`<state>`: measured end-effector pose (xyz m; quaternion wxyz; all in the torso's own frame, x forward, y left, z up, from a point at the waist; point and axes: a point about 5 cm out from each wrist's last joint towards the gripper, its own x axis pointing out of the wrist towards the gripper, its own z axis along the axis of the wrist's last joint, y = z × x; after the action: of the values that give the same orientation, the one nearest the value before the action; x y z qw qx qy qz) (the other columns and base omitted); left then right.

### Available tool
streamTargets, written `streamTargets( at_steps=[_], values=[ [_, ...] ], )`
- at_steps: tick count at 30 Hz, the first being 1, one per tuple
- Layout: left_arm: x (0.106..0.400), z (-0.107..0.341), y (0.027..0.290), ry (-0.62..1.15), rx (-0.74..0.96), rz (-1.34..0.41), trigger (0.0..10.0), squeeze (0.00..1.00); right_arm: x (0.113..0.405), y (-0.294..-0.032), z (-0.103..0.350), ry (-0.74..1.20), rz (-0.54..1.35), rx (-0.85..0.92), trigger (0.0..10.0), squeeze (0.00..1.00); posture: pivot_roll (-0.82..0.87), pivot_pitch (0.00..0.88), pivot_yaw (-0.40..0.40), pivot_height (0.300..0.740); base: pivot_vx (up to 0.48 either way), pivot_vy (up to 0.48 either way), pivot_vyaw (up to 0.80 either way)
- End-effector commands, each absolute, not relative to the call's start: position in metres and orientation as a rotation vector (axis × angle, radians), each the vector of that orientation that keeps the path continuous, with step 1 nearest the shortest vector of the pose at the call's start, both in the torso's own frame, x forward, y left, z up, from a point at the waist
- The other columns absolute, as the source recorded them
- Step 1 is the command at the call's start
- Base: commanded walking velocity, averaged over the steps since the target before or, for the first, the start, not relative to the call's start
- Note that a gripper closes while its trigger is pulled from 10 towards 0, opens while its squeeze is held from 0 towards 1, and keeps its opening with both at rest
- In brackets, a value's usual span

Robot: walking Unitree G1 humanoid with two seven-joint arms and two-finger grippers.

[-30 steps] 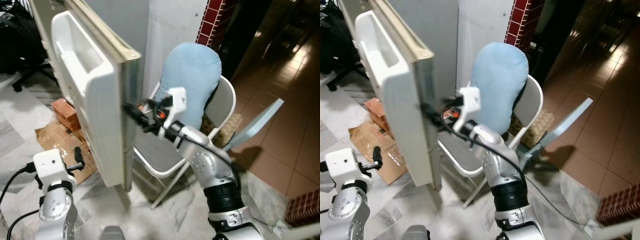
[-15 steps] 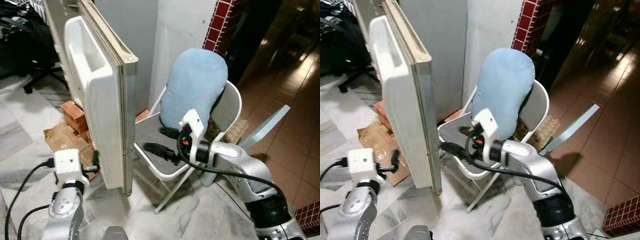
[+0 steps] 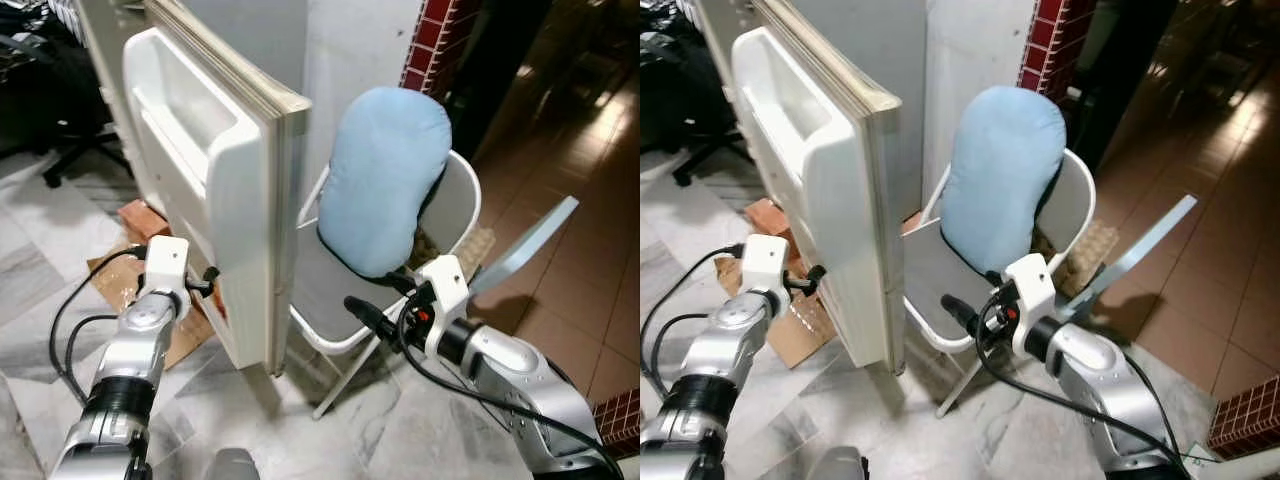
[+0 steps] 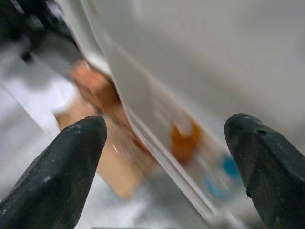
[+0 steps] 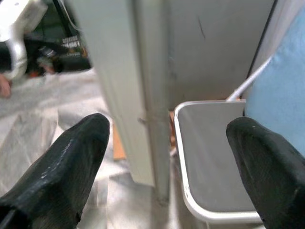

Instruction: Restocking fridge

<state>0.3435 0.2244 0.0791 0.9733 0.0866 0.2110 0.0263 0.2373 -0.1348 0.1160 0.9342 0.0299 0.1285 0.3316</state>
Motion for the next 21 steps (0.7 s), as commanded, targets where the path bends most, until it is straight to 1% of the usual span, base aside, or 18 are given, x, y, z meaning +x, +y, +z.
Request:
streamTargets(
  at_steps=[1,4,7,8,9,12,13,15,16,17,19,21],
  values=[
    [0.354,0.09,0.219,0.389,0.2,0.027,10.0,0.0,0.235,-0.136,0.122,0.234,0.667,0.033,10.0,0.0,-0.02,0.0,-0.035,0.74,0.0,0.0,0.0],
    [0.361,0.092,0.204,0.38,0.234,-0.042,10.0,0.0,0.232,-0.133,0.12,0.236,0.675,0.025,10.0,0.0,-0.02,0.0,-0.032,0.74,0.0,0.0,0.0],
    [0.355,0.08,0.183,0.378,0.238,-0.107,10.0,0.0,0.229,-0.133,0.113,0.258,0.677,0.018,10.0,0.0,-0.02,0.0,-0.029,0.74,0.0,0.0,0.0],
    [0.354,0.077,0.182,0.381,0.241,-0.108,10.0,0.0,0.229,-0.133,0.112,0.261,0.675,0.017,10.0,0.0,-0.02,0.0,-0.03,0.74,0.0,0.0,0.0],
    [0.352,0.074,0.182,0.383,0.241,-0.095,10.0,0.0,0.229,-0.133,0.111,0.266,0.668,0.018,10.0,0.0,-0.02,0.0,-0.03,0.74,0.0,0.0,0.0],
    [0.341,0.063,0.188,0.373,0.172,-0.023,10.0,0.0,0.234,-0.137,0.108,0.277,0.627,0.022,10.0,0.0,-0.01,0.0,-0.036,0.74,0.0,0.0,0.0],
    [0.334,0.06,0.194,0.357,0.153,0.021,10.0,0.0,0.239,-0.14,0.107,0.274,0.586,0.02,10.0,0.0,0.0,0.0,-0.039,0.74,0.0,0.0,0.0],
    [0.323,0.057,0.197,0.336,0.145,0.042,10.0,0.0,0.247,-0.145,0.107,0.267,0.507,0.025,10.0,0.0,0.01,0.0,-0.044,0.74,0.0,0.0,0.0],
    [0.316,0.056,0.199,0.335,0.124,0.055,10.0,0.0,0.252,-0.147,0.107,0.261,0.468,0.041,10.0,0.0,0.02,0.0,-0.048,0.74,0.0,0.472,0.0],
    [0.316,0.056,0.199,0.335,0.124,0.055,10.0,0.0,0.252,-0.147,0.107,0.261,0.468,0.041,10.0,0.0,0.02,0.0,-0.048,0.74,0.0,0.472,0.0],
    [0.295,0.055,0.205,0.314,0.099,0.103,10.0,0.0,0.263,-0.15,0.108,0.241,0.396,0.079,10.0,0.0,0.05,0.0,-0.057,0.74,0.0,0.471,0.0],
    [0.286,0.056,0.21,0.305,0.101,0.132,10.0,0.0,0.268,-0.148,0.109,0.233,0.385,0.072,10.0,0.0,0.06,0.0,-0.06,0.74,0.0,0.471,0.0]
  ],
)
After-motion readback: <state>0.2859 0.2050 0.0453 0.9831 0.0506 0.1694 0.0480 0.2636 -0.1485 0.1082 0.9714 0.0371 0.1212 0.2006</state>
